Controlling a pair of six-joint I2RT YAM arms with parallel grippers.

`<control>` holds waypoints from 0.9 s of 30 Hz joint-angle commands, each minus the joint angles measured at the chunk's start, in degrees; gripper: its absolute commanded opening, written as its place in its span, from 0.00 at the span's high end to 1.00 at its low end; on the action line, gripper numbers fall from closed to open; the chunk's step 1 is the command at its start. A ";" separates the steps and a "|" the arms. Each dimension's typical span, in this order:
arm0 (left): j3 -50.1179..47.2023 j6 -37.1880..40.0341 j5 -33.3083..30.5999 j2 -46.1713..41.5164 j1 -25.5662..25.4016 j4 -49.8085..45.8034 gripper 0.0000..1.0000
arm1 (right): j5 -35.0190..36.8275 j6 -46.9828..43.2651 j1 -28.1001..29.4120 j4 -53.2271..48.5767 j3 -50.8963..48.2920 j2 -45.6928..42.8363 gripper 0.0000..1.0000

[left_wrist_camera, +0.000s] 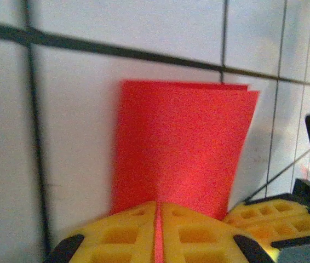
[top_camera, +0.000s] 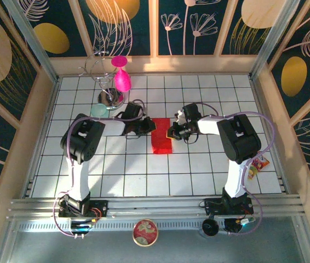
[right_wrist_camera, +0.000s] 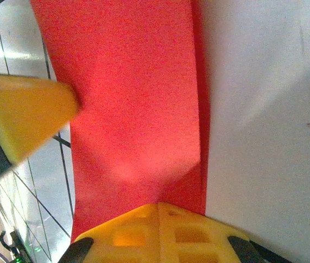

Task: Fold a paper plane with a square sheet of paper (pick it up from the middle)
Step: First fold the square sheet of paper in half at the center of the table.

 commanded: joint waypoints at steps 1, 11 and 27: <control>0.94 4.54 -8.01 -0.94 3.38 -9.28 0.89 | 24.43 -1.80 -0.53 -11.01 -4.60 10.04 1.00; 7.11 3.12 -0.58 -0.97 -2.40 -3.84 0.89 | 23.38 -1.84 -0.55 -10.44 -4.19 10.78 1.00; 9.77 2.02 -5.46 6.30 -3.19 -6.14 0.89 | 24.29 -1.72 -0.58 -10.63 -4.43 11.20 1.00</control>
